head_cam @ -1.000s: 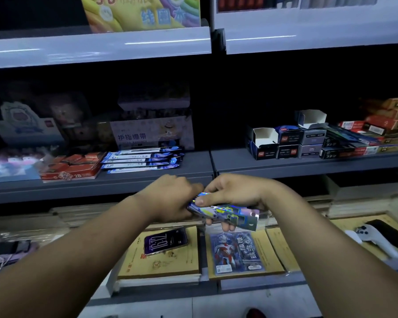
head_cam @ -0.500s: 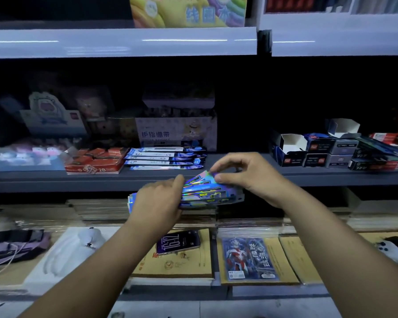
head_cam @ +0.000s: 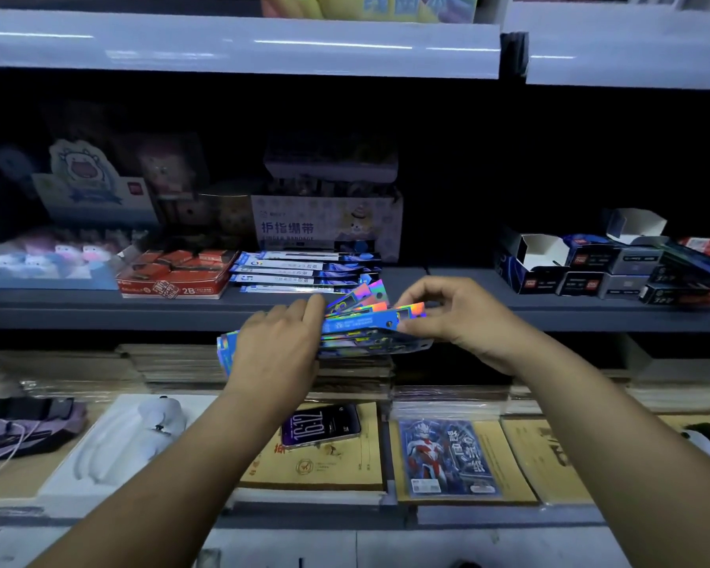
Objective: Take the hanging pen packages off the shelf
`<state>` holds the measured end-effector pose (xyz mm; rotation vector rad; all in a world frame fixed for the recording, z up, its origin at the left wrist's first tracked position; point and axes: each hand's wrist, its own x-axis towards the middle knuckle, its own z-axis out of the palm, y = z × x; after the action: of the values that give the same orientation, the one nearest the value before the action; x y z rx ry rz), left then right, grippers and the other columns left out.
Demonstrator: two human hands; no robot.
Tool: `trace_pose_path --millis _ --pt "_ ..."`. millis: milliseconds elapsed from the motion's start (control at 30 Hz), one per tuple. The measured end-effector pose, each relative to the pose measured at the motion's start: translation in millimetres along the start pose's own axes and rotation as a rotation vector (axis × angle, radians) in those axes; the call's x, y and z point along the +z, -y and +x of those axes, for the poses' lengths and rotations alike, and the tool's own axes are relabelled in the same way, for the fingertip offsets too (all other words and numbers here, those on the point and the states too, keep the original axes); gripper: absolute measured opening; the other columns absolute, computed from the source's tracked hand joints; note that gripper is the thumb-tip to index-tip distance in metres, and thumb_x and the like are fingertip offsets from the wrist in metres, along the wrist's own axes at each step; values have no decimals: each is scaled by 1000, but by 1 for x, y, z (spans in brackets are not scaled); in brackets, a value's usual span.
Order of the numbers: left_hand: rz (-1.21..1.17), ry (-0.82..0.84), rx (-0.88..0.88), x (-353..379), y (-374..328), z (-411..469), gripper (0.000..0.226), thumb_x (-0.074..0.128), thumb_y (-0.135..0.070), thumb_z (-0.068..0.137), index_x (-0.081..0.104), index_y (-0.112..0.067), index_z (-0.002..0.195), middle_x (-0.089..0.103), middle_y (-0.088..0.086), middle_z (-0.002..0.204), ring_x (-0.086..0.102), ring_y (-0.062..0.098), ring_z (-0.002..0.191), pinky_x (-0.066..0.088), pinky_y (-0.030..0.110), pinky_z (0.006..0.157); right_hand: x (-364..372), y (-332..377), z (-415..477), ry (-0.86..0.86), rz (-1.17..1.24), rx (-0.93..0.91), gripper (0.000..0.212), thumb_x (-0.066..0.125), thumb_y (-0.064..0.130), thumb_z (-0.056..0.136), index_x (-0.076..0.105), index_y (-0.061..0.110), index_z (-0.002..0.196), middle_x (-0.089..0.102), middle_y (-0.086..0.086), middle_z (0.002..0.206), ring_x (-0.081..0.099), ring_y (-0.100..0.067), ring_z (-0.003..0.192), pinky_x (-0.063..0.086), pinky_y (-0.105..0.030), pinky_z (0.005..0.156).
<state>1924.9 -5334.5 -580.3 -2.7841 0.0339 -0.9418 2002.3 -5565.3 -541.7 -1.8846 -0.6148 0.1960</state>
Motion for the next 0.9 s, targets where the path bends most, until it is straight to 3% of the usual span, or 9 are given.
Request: trace_pose_path --millis 167,367,467,600,800,900 --pt "-9 -19 -14 -1 2 -3 60 84 -5 39 60 -10 94 63 6 67 59 32 52 32 31 49 8 4 -1 0 -50 -15 21 86 5 78 68 16 79 68 0 78 59 -8 71 48 -24 70" --pt "-32 -28 -8 -1 4 -9 58 82 -7 45 60 -11 99 64 4 72 60 31 57 33 32 51 16 6 0 -27 -97 -47 18 82 21 85 69 13 74 62 -2 76 48 -12 69 37 -28 66" --pt "-33 -9 -16 2 6 -13 56 82 -7 43 55 -13 91 60 2 67 58 30 53 27 30 51 16 4 2 -5 -78 -78 18 76 23 91 75 11 77 59 -10 76 47 -16 71 38 -31 69" --pt "-48 3 -35 7 8 -16 54 85 -14 46 51 -15 88 59 1 67 58 29 52 26 28 50 22 2 9 -83 -28 -165 13 72 18 94 81 17 85 66 -24 98 59 -20 85 46 -37 75" --pt "-89 11 -72 17 15 -19 52 86 -24 56 49 -16 92 61 0 70 60 28 55 25 27 49 22 8 19 -367 199 -172 11 72 10 92 81 12 85 76 -6 89 68 -17 86 56 -48 85" --pt "-113 51 -100 20 16 -22 42 78 -26 68 50 -17 98 65 -1 78 64 29 64 27 30 53 24 7 21 -349 225 -152 14 71 9 93 80 12 82 76 -8 85 66 -21 85 53 -48 85"
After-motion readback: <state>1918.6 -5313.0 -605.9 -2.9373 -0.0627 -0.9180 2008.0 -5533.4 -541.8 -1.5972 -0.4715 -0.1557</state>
